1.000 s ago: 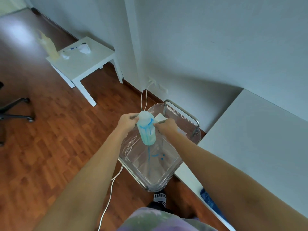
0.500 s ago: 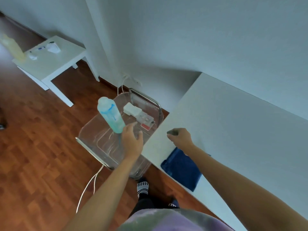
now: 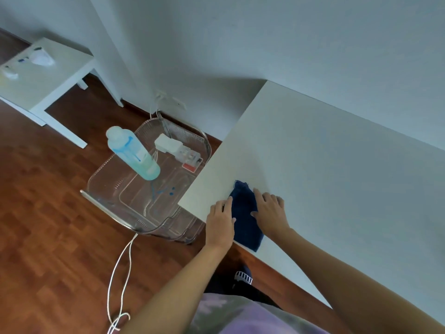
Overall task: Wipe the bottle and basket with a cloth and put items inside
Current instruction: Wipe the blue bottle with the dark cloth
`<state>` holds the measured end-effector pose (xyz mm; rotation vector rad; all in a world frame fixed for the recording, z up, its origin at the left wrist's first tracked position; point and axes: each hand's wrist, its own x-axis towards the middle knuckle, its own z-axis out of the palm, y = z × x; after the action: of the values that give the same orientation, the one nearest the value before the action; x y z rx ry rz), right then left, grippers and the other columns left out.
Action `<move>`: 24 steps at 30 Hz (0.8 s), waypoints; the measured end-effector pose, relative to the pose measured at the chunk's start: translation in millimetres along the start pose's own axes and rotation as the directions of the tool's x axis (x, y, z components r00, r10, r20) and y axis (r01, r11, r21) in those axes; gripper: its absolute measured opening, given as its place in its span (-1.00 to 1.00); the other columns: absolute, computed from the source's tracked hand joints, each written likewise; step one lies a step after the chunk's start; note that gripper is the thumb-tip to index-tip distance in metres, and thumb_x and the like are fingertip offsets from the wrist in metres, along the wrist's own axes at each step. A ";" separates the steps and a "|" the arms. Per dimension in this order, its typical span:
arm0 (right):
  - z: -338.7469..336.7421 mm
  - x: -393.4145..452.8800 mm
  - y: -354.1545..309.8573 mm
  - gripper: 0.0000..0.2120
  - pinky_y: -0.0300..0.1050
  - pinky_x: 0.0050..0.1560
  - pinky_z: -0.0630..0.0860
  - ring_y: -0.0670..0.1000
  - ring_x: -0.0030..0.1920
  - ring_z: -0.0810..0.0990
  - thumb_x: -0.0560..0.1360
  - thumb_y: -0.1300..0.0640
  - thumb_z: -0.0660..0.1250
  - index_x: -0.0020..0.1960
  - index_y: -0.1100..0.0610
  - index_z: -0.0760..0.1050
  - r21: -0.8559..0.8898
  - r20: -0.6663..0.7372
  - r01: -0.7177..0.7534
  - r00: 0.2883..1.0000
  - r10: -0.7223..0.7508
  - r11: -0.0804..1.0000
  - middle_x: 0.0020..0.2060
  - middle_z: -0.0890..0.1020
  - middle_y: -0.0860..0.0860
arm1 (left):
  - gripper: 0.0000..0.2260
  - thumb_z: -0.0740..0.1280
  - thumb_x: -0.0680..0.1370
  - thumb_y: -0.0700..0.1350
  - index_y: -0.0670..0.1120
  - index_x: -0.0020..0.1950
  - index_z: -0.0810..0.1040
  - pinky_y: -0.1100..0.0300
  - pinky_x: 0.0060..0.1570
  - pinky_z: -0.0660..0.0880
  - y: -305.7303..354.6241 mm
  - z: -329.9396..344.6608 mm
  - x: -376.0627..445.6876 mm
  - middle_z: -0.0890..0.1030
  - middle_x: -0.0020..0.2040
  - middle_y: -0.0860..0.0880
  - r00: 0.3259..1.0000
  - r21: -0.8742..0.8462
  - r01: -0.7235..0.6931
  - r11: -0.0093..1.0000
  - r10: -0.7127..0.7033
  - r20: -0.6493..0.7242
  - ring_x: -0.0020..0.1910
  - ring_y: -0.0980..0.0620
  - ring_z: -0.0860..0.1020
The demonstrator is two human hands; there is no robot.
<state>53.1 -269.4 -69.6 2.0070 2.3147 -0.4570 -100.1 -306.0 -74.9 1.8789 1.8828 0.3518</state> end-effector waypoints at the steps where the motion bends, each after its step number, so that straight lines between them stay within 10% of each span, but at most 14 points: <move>1: 0.0 0.4 -0.5 -0.43 0.01 0.31 0.28 0.11 0.21 0.49 0.53 0.03 0.29 0.47 0.10 0.19 -0.010 -0.005 0.008 1.000 -0.008 1.000 0.20 0.54 0.07 | -0.46 0.30 0.59 -0.13 -0.08 0.54 0.21 0.17 0.29 0.41 0.5 -0.7 1.3 0.41 0.36 -0.06 1.000 -0.028 0.009 1.000 -0.009 0.003 0.33 0.00 0.37; 7: -18.1 0.0 -4.7 -0.83 -0.05 0.13 0.35 0.08 0.00 0.56 0.52 0.07 0.24 0.07 0.10 0.49 -0.034 0.056 0.072 0.996 -0.070 0.997 -0.03 0.58 0.03 | -0.53 0.30 0.58 -0.22 -0.07 0.49 0.33 0.20 0.21 0.44 -3.7 -4.2 5.0 0.52 0.23 -0.08 0.999 -0.107 0.039 0.993 -0.037 0.021 0.24 0.00 0.46; 13: -61.5 6.3 -28.0 -0.84 -0.15 -0.22 0.32 0.06 -0.20 0.49 0.41 0.08 0.36 -0.19 0.18 0.53 0.354 0.055 0.086 0.992 -0.113 0.931 -0.24 0.54 0.07 | -0.66 0.33 0.56 -0.21 -0.09 0.34 0.53 0.20 0.14 0.49 -28.0 -41.6 10.5 0.59 0.06 -0.08 0.998 -0.256 -0.047 0.966 0.036 -0.045 0.07 0.00 0.54; 19: -98.6 28.4 -96.0 -0.92 -0.05 -0.11 0.60 0.07 -0.08 0.62 0.43 0.15 0.42 -0.10 0.13 0.57 0.888 0.165 -0.139 0.986 -0.022 0.438 -0.14 0.65 -0.01 | -0.70 0.37 0.54 -0.03 -0.01 0.26 0.53 0.47 0.08 0.40 -81.4 -125.0 22.3 0.51 0.09 0.07 0.946 -0.370 -0.235 0.899 0.124 -0.299 0.06 0.22 0.49; 24: -98.6 62.3 -177.5 -0.89 0.09 -0.05 0.62 0.14 -0.03 0.63 0.46 0.22 0.39 -0.02 0.17 0.55 0.971 0.184 -0.193 0.980 0.074 0.145 -0.08 0.65 0.15 | -0.72 0.33 0.57 0.01 0.01 0.25 0.44 0.30 0.11 0.49 -153.3 -212.9 58.0 0.44 0.14 0.12 0.838 -0.312 -0.252 0.916 0.045 -0.544 0.11 0.18 0.47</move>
<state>-114.3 -205.8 44.7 2.3290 1.6993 -2.5802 -335.3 -225.5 26.8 1.7773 1.8047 1.3064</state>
